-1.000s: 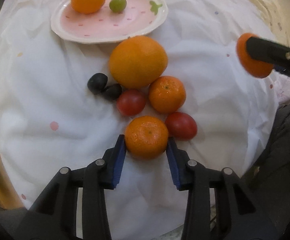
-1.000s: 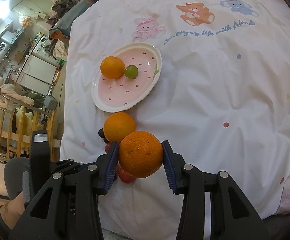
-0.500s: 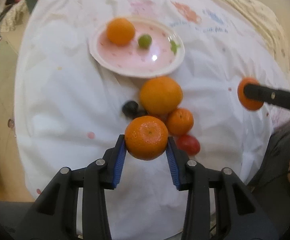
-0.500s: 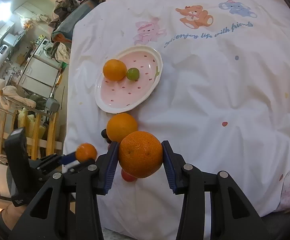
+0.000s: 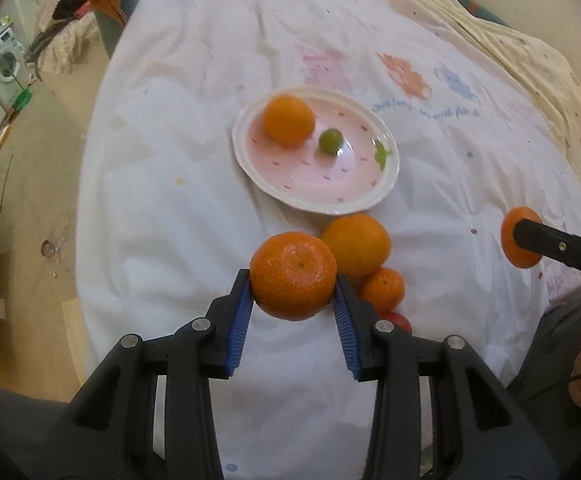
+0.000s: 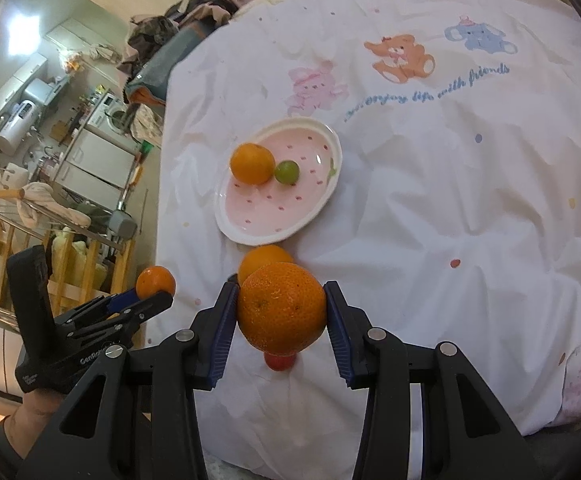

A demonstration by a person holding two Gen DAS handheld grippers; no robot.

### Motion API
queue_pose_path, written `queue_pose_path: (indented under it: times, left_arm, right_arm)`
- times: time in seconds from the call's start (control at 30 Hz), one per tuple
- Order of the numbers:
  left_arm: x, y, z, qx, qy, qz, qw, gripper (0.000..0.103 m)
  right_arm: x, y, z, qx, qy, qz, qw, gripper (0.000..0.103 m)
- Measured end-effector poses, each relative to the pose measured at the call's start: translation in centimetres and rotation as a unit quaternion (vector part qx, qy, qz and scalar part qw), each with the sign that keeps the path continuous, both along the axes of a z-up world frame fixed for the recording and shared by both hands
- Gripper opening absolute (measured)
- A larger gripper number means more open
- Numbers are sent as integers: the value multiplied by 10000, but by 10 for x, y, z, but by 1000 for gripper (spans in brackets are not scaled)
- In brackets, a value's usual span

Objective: Organize fruits
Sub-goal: 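Carry both held mandarins toward the pink plate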

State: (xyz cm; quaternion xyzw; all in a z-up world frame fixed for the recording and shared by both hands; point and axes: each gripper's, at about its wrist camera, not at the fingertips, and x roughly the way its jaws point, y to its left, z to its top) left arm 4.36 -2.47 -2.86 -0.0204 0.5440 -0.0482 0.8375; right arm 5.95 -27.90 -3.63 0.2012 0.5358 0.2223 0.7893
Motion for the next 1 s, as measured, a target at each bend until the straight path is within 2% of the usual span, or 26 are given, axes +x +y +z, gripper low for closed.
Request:
queue_pose_path:
  times: [0.27,0.53,0.67,1.0]
  left_arm:
    - [18,6,19,92,-275,109,9995,35]
    - [44,7,25,238,-396,82,9989,35]
    - [58,5,21,265,-371,42,9990,35]
    - [102,-7,-4,409,-122,-164,9990,36]
  right_arm:
    - [4,-7,17,299,-364,-153,9988,45]
    - [31,-9,26,518,-501,-192,9972,45]
    - [45,-7,22,577,-434,-182,9972,45]
    - [91,7,6,261,-328,-116,9991,45]
